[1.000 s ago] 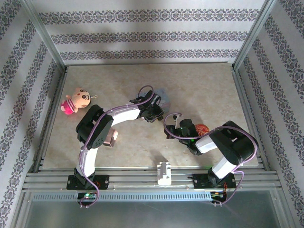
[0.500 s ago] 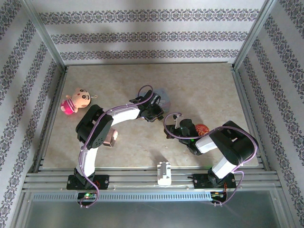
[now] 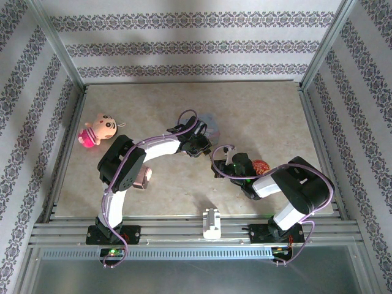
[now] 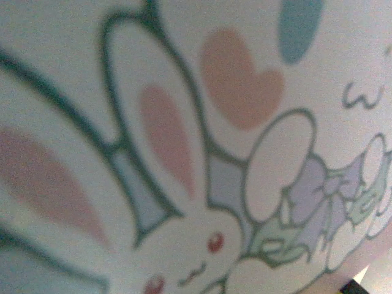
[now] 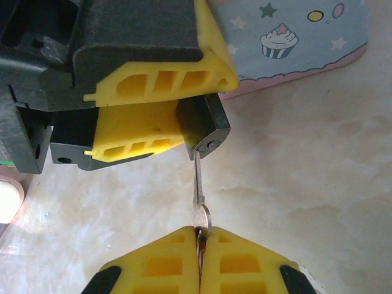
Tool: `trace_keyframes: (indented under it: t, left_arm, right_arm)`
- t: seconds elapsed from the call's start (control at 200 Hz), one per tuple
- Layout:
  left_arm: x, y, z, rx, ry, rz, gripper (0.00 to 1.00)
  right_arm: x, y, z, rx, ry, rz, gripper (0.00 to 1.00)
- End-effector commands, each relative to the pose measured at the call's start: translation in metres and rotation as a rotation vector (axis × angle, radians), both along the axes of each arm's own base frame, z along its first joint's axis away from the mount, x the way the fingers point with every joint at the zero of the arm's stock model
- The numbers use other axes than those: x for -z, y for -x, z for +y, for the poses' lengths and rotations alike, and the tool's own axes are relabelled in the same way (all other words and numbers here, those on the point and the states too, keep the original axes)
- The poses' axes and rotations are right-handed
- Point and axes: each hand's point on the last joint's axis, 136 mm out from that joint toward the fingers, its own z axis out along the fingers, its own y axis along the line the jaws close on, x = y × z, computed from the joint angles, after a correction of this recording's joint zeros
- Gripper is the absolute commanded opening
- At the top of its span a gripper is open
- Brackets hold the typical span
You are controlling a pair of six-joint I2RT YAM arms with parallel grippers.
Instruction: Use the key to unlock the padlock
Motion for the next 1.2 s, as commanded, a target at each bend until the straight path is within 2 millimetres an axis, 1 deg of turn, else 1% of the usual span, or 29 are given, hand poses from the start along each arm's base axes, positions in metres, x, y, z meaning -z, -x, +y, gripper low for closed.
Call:
trace_keyframes:
  t: [0.0,0.32,0.435,0.72,1.194]
  left_arm:
    - [0.0117,0.0111,0.0013,-0.008,0.044,0.097,0.10]
    - [0.0071,0.0112,-0.0010,0.000,0.059,0.092,0.10]
    - [0.0063,0.0116,-0.0020,0.003,0.064,0.092,0.10]
    - [0.0042,0.0113,-0.0014,0.002,0.069,0.089,0.10]
    - [0.0096,0.0144,-0.0013,0.004,0.072,0.104,0.10]
  right_arm:
    - [-0.0127,-0.0069,0.0023,0.000,-0.014,-0.049,0.00]
    - [-0.0077,-0.0095,0.0044,-0.002,-0.016,-0.035,0.00]
    - [-0.0050,-0.0088,0.0024,0.005,-0.013,-0.028,0.00]
    - [-0.0060,-0.0083,-0.0025,0.016,-0.013,-0.033,0.00]
    - [-0.0083,-0.0142,-0.0003,0.017,-0.017,-0.041,0.00]
